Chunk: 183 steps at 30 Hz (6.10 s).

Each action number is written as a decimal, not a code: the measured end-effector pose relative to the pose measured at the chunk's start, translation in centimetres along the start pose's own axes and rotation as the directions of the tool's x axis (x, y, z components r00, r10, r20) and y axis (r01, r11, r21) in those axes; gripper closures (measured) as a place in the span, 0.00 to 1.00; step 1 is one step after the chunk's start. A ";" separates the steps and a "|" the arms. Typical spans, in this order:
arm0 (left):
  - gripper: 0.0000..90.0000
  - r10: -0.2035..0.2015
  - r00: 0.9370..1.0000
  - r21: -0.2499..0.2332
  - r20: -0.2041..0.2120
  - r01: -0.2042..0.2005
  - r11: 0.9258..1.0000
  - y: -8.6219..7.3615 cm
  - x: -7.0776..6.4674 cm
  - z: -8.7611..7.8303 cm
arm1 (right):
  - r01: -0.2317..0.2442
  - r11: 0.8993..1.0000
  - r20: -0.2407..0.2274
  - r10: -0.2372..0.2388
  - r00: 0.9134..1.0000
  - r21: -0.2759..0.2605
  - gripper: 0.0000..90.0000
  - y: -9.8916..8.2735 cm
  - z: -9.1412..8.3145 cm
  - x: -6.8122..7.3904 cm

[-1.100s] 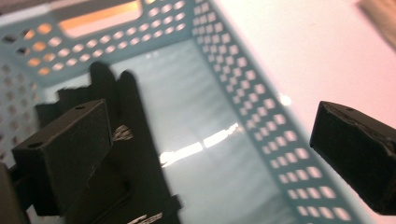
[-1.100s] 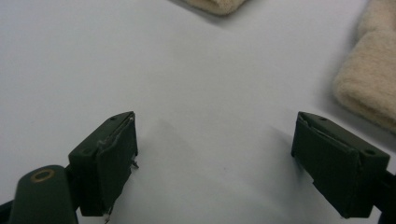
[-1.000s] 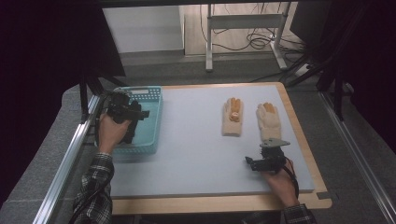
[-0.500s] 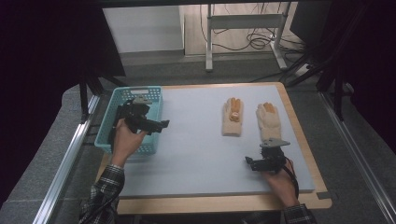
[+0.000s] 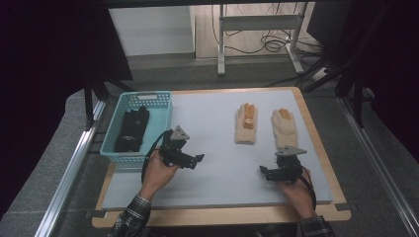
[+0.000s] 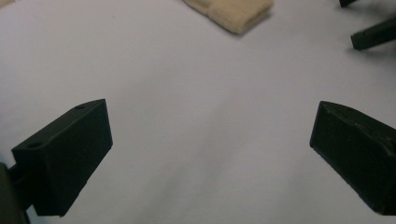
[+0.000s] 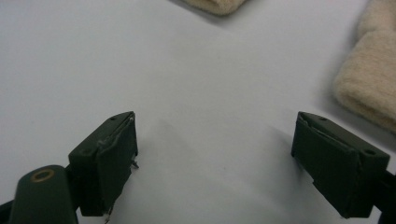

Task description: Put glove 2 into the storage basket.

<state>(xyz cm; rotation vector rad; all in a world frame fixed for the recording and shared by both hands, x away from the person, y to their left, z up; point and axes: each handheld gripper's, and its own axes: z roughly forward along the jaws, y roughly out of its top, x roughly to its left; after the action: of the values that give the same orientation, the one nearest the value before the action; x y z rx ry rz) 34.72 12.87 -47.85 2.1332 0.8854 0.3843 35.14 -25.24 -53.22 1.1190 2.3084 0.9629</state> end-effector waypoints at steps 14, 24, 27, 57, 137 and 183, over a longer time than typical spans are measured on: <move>0.00 -0.044 0.999 0.053 -0.030 0.045 0.998 -5.5 -1.7 2.1 | -0.001 1.000 -0.001 0.001 1.000 0.000 0.16 0.0 0.0 0.0; 0.01 -0.089 0.993 0.092 -0.073 0.096 0.991 -7.2 -1.8 2.5 | 0.003 1.000 -0.002 -0.003 1.000 0.003 0.15 0.0 0.0 0.0; 0.00 -0.092 0.993 0.091 -0.070 0.098 0.991 -7.2 -1.7 2.6 | 0.000 1.000 -0.002 0.000 1.000 0.003 0.15 0.0 0.0 0.0; 0.01 -0.090 0.993 0.086 -0.073 0.097 0.992 -7.2 -1.8 2.6 | -0.022 0.999 -0.005 0.021 1.000 -0.046 0.46 3.0 -2.2 -6.4; 0.01 -0.085 0.993 0.086 -0.078 0.092 0.992 -7.3 -1.8 2.5 | 0.069 0.990 -0.158 -0.087 0.984 -0.121 0.64 6.0 -2.8 3.8; 0.01 -0.083 0.994 0.088 -0.076 0.090 0.992 -7.3 -1.8 2.5 | 0.157 0.987 -0.266 -0.159 0.951 -0.028 0.74 1.6 0.1 7.1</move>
<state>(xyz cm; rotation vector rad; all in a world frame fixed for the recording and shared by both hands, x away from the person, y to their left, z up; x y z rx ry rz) 31.37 13.54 -54.95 2.1671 1.0519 0.3854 31.83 -18.82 -52.47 0.8272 2.5599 1.1164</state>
